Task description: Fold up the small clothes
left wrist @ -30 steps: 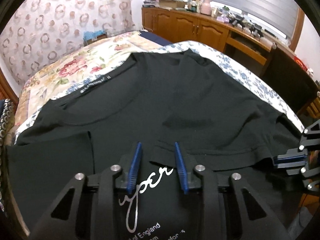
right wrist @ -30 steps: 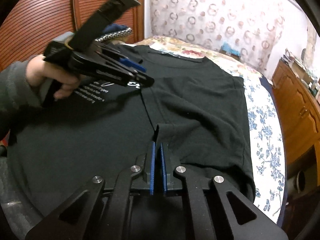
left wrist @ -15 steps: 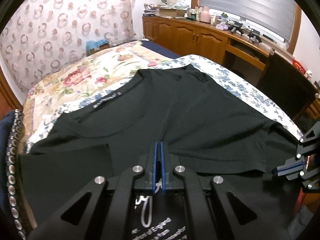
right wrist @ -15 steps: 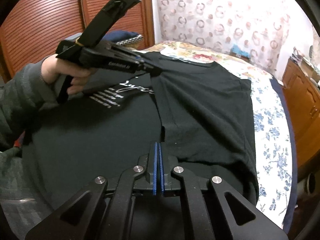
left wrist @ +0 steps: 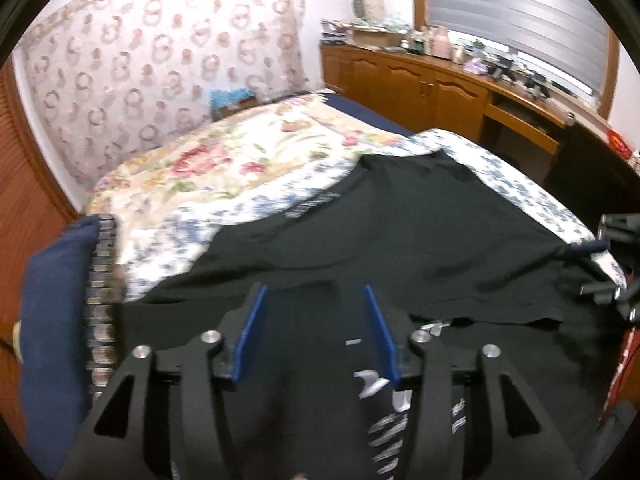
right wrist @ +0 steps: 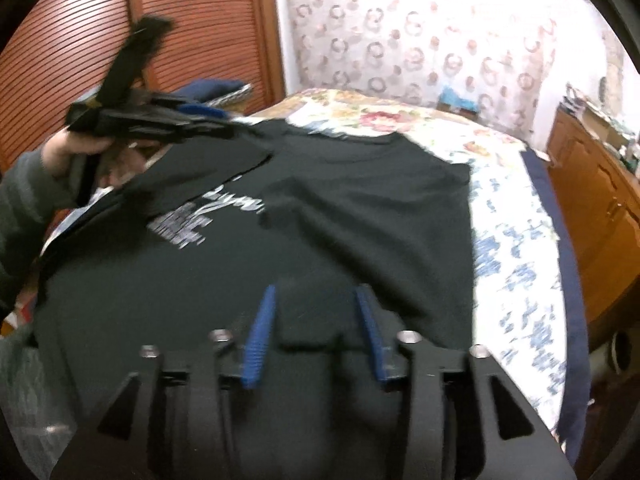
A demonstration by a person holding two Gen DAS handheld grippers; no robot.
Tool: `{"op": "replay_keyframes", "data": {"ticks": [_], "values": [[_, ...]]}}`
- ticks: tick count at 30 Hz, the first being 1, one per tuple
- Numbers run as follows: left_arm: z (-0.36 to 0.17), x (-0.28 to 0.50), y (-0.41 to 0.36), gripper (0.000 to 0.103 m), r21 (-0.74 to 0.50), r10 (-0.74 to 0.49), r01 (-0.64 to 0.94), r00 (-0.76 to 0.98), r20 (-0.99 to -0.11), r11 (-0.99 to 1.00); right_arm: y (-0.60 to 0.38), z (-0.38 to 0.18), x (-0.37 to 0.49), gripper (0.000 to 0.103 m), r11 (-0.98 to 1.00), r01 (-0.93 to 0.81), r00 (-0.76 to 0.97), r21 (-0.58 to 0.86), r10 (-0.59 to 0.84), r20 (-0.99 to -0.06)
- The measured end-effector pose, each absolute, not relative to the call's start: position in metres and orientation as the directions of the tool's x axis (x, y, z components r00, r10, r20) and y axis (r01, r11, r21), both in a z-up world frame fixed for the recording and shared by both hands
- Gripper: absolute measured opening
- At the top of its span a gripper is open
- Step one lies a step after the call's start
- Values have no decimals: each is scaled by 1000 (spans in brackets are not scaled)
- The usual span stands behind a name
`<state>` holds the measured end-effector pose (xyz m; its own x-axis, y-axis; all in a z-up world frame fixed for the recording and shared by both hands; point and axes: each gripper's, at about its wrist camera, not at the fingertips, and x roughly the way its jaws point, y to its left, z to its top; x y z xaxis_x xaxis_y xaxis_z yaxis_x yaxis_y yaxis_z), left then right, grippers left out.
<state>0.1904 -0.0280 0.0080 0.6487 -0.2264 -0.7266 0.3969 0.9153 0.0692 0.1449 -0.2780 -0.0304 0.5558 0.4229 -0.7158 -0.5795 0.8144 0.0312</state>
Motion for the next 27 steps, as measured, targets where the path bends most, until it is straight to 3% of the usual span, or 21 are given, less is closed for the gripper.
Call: {"op": "replay_keyframes", "data": {"ticks": [5, 10, 16, 22, 27], "values": [[25, 196, 27, 54, 75, -158, 297, 686, -710, 952, -287, -26, 184, 62, 840, -543, 586, 6, 384, -714], [25, 211, 68, 54, 71, -80, 193, 674, -735, 979, -294, -33, 233, 63, 865, -502, 595, -14, 334, -731], [16, 229, 71, 54, 81, -59, 191, 630, -774, 978, -300, -39, 288, 63, 880, -475, 583, 2, 317, -748], [-1, 245, 59, 33, 148, -3, 230, 550, -835, 962, -298, -49, 325, 63, 877, -480, 566, -2, 308, -765], [-18, 255, 59, 32, 214, 72, 229, 505, -860, 950, -294, -63, 339, 63, 873, -486, 554, -28, 283, -783]]}}
